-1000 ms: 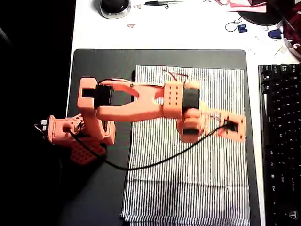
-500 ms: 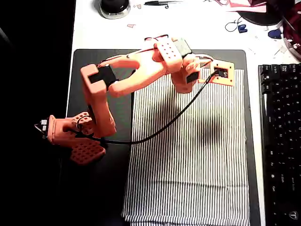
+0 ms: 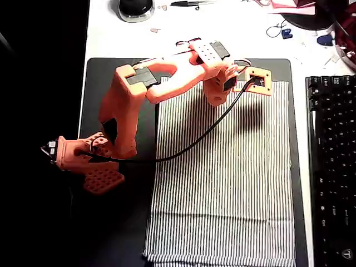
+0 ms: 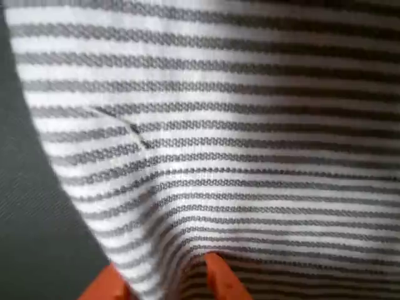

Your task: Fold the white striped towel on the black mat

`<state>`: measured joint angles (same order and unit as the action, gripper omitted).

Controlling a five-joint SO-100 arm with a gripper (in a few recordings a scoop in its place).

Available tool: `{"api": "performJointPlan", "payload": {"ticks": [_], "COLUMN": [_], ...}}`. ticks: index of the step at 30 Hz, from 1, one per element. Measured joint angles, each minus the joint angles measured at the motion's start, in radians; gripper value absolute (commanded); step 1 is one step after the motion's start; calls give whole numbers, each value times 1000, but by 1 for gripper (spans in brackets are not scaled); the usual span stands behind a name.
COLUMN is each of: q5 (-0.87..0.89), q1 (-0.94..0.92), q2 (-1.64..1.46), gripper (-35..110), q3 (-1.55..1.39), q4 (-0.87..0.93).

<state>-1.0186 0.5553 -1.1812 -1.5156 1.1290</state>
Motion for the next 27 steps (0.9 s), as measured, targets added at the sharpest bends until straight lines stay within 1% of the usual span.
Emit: {"api": "performJointPlan", "payload": {"ticks": [7, 12, 17, 23, 27], "q5": [-38, -89, -153, -238, -328], "q1": [-63, -138, -218, -311, -423], "q2": [-32, -95, -196, -302, -360], "gripper": [0, 0, 0, 0, 0], "q3": [-69, -95, -95, -17, 26], "q4": [-28, 15, 104, 285, 399]}}
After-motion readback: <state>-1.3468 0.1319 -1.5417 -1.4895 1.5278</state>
